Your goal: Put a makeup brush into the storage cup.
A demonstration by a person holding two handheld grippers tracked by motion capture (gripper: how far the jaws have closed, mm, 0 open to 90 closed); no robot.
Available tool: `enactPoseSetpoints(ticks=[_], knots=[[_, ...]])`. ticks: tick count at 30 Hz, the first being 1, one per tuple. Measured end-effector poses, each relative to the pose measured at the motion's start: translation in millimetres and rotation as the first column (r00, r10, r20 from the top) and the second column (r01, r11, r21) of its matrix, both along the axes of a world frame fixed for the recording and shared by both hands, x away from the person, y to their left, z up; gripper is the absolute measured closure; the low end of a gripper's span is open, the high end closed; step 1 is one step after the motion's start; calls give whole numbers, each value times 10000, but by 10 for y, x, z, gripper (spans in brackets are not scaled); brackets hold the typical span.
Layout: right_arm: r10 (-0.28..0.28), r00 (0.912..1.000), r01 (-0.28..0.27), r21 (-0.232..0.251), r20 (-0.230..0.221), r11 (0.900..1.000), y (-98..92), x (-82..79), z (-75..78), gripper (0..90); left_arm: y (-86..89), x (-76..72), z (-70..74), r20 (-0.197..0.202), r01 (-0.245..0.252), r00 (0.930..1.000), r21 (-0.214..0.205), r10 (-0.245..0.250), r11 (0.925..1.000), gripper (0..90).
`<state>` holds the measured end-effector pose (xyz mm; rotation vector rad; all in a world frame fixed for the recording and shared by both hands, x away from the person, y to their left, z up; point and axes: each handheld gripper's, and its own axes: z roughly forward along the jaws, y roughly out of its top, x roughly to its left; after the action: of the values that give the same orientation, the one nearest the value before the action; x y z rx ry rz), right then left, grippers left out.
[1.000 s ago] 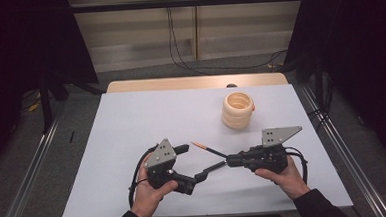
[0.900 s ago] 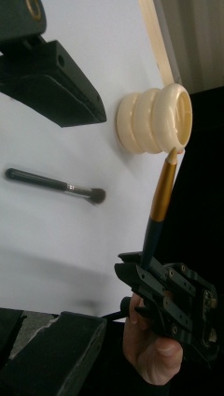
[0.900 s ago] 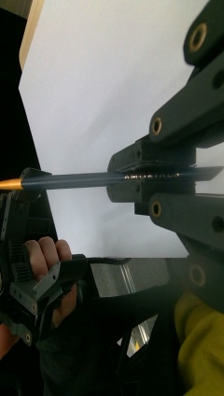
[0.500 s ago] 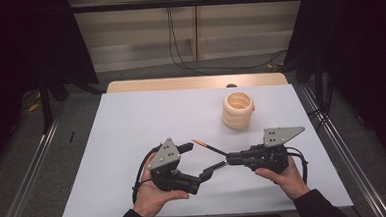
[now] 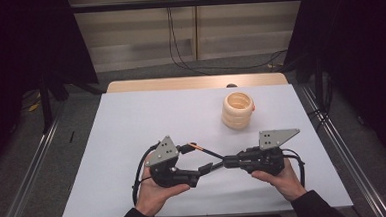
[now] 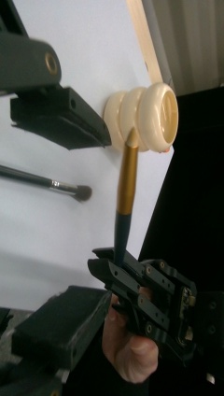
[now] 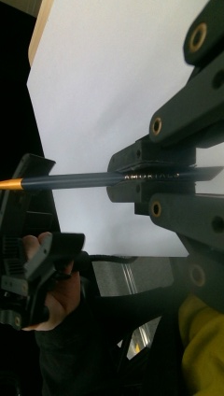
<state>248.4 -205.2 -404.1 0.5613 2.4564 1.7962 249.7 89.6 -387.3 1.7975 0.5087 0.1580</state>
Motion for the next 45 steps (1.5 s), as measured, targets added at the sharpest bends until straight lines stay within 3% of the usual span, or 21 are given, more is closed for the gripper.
enactPoseSetpoints(ticks=[3, 10, 19, 23, 32, 39, 45], knots=[[23, 10000, -23, -32, -5, 10000, 14, 0, -8, 851, 5, 30, 23, -161, -94, 9998, -191, 90, 9998, 276], [19, 10000, -19, -16, 49, 10000, 16, 2, -13, 851, -8, 73, 44, -226, -193, 9996, -192, 188, 9996, 342], [-346, 9993, 344, 153, 133, 9993, 1, 24, -15, 851, -9, 105, 52, -628, -96, 9980, -949, 37, 9954, 433], [-308, 9995, 307, 127, 71, 9994, 2, 37, -40, 851, -6, 111, 66, -579, -160, 9983, -912, 108, 9957, 458], [-82, 9999, 83, -128, 78, 9999, 53, 10, -70, 852, -4, 82, 102, -704, 369, 9964, -1328, -466, 9905, 555], [156, 9998, -153, -266, 94, 9995, 89, -1, -80, 851, 51, 123, 85, -997, 657, 9915, -1736, -839, 9826, 749], [317, 9995, -313, -332, 98, 9990, 112, -7, -96, 849, 58, 128, 96, -1075, 1001, 9867, -1907, -1221, 9765, 792]])
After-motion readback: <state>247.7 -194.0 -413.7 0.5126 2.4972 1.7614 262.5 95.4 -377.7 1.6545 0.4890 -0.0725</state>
